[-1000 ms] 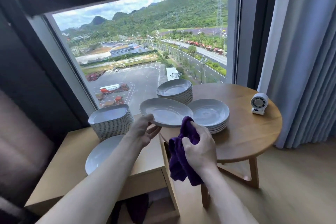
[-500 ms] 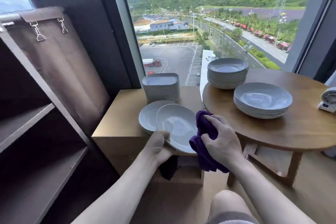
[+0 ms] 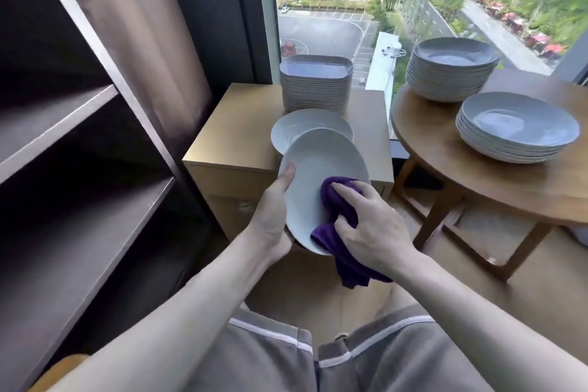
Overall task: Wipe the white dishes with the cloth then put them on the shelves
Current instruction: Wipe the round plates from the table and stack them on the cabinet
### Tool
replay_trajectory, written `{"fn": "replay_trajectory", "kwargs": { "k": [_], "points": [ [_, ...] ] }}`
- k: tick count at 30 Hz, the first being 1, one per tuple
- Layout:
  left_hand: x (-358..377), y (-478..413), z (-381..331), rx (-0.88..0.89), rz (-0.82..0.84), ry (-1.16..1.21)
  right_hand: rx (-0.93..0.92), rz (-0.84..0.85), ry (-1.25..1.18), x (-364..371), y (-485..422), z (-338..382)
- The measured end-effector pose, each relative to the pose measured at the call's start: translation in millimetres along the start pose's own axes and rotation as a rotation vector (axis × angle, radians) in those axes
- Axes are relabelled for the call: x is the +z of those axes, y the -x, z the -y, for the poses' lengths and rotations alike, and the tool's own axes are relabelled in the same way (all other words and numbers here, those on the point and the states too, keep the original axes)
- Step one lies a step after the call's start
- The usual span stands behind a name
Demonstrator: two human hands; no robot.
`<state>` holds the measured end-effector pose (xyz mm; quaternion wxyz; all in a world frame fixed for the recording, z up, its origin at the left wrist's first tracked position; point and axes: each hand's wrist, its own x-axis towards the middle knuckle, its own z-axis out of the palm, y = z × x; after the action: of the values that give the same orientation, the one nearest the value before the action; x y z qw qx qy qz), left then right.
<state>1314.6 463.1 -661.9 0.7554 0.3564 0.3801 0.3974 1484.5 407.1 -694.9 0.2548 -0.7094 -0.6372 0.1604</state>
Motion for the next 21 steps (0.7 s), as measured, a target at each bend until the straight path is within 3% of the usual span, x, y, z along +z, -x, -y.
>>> {"fn": "replay_trajectory", "kwargs": {
  "k": [4, 13, 17, 21],
  "points": [
    [-9.9, 5.5, 4.8, 0.052, 0.020, -0.079, -0.012, -0.004, 0.016, 9.4, 9.1, 3.1],
    [-9.9, 5.7, 17.7, -0.020, 0.082, -0.278, -0.069, -0.070, 0.042, -0.2, 5.1, 9.0],
    [-10.4, -0.6, 16.5, -0.026, 0.021, -0.242, -0.304, -0.035, 0.143, -1.5, 17.8, 29.2],
    [-23.4, -9.1, -2.4, -0.014, 0.054, -0.208, -0.454, 0.161, 0.321, 9.3, 33.4, 38.5]
  ]
}}
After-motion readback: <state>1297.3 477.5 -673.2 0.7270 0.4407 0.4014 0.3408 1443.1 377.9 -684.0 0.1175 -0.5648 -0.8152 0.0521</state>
